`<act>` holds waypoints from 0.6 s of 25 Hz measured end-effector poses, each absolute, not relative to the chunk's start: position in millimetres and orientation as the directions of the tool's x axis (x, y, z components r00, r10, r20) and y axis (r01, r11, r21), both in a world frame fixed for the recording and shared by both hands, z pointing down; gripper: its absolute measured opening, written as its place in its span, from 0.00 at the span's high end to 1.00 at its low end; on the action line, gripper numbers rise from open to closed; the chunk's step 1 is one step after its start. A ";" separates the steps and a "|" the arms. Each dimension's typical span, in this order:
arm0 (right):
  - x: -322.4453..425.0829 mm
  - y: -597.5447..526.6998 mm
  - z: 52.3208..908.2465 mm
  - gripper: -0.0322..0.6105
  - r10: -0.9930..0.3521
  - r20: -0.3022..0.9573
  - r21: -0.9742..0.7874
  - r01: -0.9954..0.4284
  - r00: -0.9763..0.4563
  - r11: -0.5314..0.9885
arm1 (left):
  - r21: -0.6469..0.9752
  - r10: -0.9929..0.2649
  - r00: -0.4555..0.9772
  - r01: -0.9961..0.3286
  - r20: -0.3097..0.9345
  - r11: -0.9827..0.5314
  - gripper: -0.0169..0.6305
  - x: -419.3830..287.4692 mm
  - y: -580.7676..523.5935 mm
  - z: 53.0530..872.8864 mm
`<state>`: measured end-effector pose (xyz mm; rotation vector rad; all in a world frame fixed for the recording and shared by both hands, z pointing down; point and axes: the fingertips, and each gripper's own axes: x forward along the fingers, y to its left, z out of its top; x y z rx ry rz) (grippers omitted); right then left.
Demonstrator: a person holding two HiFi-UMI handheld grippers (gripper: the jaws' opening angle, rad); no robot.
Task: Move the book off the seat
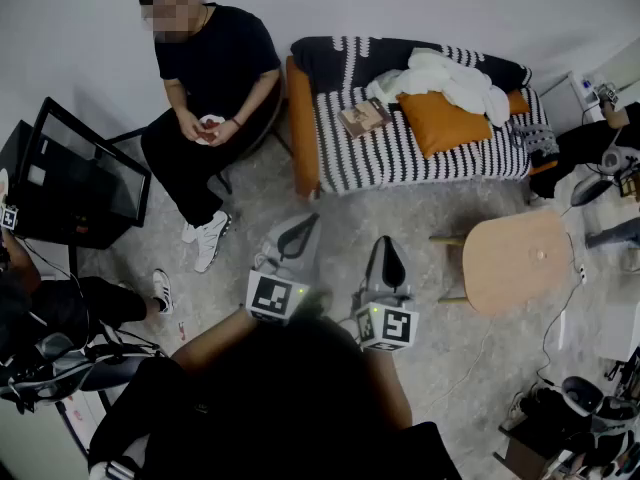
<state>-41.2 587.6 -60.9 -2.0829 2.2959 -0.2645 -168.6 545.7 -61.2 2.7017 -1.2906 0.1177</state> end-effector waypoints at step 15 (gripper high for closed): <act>-37.8 593.8 -59.5 0.94 -0.991 0.084 -0.140 -0.986 -0.106 0.093 | 0.090 -0.766 0.627 -0.779 0.140 -0.621 0.96 -163.9 548.6 -58.5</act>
